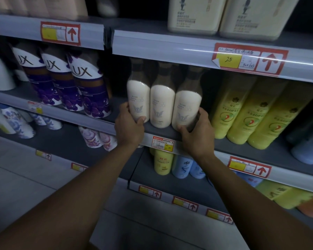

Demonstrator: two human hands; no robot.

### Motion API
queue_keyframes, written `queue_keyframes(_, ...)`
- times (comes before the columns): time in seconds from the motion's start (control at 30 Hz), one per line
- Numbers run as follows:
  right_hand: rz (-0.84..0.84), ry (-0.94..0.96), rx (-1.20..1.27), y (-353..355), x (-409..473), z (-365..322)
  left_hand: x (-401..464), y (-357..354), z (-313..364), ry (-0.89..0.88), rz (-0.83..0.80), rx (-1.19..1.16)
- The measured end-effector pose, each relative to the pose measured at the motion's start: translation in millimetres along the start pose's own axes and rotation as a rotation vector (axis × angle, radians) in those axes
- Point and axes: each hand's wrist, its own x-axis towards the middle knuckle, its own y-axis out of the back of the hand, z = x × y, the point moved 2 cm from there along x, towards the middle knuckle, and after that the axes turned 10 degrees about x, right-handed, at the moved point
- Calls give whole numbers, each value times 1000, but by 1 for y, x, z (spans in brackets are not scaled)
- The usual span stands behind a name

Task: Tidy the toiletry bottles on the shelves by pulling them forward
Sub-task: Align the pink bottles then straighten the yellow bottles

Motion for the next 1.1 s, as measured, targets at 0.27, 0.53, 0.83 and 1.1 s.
queue_keyframes(0.27,-16,-22,25,1,0,-2,0,1,1,4,-19,11)
queue_keyframes(0.53,-27,-8,17,1,2,0,3,-2,0,-8,-60,10)
queue_keyframes(0.83,-27,-5,11,1,1,-1,8,-3,2,9,-95,13)
queue_keyframes(1.1,-28,7,-4,2,2,1,9,-8,0,-20,-70,60)
